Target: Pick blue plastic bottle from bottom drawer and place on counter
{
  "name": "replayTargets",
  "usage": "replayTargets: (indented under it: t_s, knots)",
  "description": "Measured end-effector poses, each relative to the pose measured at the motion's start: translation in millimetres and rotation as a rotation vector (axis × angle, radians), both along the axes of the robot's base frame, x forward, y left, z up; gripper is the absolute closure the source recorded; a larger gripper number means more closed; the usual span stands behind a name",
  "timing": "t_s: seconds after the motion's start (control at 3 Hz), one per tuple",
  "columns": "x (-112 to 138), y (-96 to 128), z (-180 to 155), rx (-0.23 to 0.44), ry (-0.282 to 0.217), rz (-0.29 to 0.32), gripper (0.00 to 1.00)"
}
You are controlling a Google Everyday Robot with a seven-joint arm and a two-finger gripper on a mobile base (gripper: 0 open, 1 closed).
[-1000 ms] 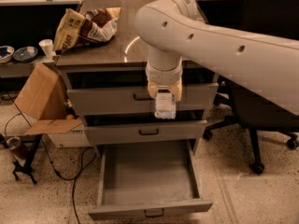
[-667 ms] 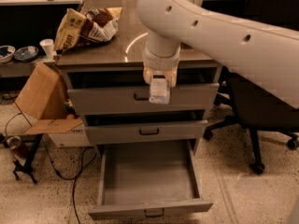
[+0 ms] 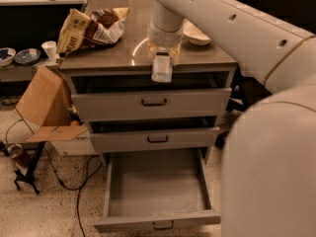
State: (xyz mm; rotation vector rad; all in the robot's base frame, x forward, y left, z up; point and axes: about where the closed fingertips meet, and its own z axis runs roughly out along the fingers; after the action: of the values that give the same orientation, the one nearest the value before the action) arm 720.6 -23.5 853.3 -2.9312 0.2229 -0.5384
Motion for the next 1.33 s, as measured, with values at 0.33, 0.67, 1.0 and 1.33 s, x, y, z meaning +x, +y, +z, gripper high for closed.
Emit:
replayTargets:
  t_s: [0.33,0.67,1.0,1.33]
  knots:
    - [57.6,-5.0,23.6,0.063,-0.065,-0.065,1.0]
    - [82.4,-11.9,60.7,0.124,-0.152,-0.11,1.0]
    - [96.7,-5.6,78.6,0.157,-0.195,-0.104,1.0]
    - [109.4,18.2,66.9,0.173,-0.176,-0.048,1.0]
